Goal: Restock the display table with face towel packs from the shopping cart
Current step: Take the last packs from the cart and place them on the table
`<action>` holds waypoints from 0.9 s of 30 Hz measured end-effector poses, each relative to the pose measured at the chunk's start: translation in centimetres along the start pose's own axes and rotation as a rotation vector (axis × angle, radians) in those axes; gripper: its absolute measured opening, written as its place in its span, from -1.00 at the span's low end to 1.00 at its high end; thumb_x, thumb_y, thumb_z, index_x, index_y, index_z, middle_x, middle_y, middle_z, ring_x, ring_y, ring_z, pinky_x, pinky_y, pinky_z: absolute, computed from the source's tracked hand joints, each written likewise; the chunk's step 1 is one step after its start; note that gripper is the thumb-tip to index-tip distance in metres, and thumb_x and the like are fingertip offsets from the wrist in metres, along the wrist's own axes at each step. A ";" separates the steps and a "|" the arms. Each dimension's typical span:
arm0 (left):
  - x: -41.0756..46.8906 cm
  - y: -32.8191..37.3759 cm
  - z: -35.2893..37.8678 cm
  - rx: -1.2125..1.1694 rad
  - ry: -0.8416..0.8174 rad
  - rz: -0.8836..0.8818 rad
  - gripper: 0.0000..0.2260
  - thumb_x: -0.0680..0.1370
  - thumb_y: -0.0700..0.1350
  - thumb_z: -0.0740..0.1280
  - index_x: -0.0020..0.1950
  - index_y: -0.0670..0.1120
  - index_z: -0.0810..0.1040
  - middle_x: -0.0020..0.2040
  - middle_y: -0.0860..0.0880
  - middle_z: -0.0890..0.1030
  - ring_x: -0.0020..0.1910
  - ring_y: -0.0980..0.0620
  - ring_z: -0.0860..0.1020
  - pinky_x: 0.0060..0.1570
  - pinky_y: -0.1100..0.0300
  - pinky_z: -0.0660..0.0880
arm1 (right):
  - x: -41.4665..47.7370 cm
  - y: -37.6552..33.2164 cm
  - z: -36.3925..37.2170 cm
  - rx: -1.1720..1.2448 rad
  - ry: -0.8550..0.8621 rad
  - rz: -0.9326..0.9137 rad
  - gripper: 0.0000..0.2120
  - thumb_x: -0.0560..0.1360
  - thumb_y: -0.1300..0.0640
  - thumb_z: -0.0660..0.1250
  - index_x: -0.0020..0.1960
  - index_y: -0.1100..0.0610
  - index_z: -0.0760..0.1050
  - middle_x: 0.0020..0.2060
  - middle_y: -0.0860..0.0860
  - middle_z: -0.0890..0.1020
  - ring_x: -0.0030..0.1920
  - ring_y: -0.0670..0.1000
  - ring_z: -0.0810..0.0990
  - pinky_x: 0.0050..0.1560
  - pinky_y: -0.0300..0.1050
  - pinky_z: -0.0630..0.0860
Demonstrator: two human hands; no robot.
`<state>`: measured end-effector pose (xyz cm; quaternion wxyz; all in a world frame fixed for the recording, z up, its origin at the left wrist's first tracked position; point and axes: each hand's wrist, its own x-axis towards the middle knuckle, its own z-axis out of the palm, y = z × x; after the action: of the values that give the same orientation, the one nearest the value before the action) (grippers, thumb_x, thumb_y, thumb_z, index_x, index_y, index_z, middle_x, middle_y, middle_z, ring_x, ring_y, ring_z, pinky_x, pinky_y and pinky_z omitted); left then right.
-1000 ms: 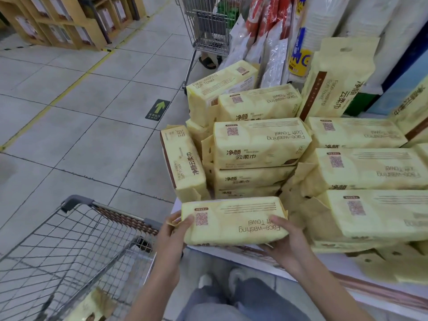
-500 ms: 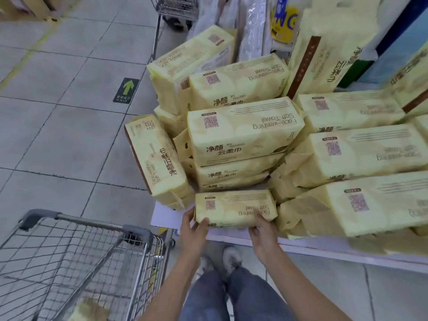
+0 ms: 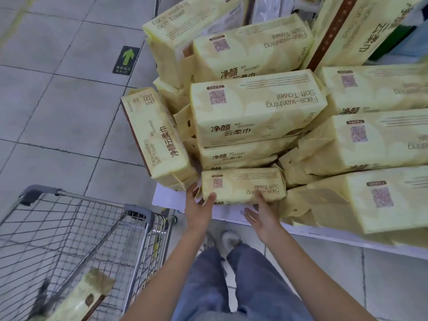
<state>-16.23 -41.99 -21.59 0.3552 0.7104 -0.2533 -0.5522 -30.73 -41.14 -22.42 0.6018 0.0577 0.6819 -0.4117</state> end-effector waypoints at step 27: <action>-24.7 -14.4 -7.4 -0.424 1.040 -0.139 -0.90 0.56 -0.19 0.32 0.02 -0.02 0.57 0.01 -0.06 0.62 0.05 -0.04 0.57 0.06 0.17 0.41 | -8.5 7.4 2.5 -1.578 -1.254 -0.600 -0.77 0.52 0.20 0.32 0.17 0.09 0.45 0.06 0.01 0.57 0.00 -0.05 0.55 0.02 -0.24 0.40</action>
<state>-16.05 -12.89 -16.92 0.5311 0.8171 0.1187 -0.1904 -22.23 -34.35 -18.55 0.5873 -0.7455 0.3091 0.0610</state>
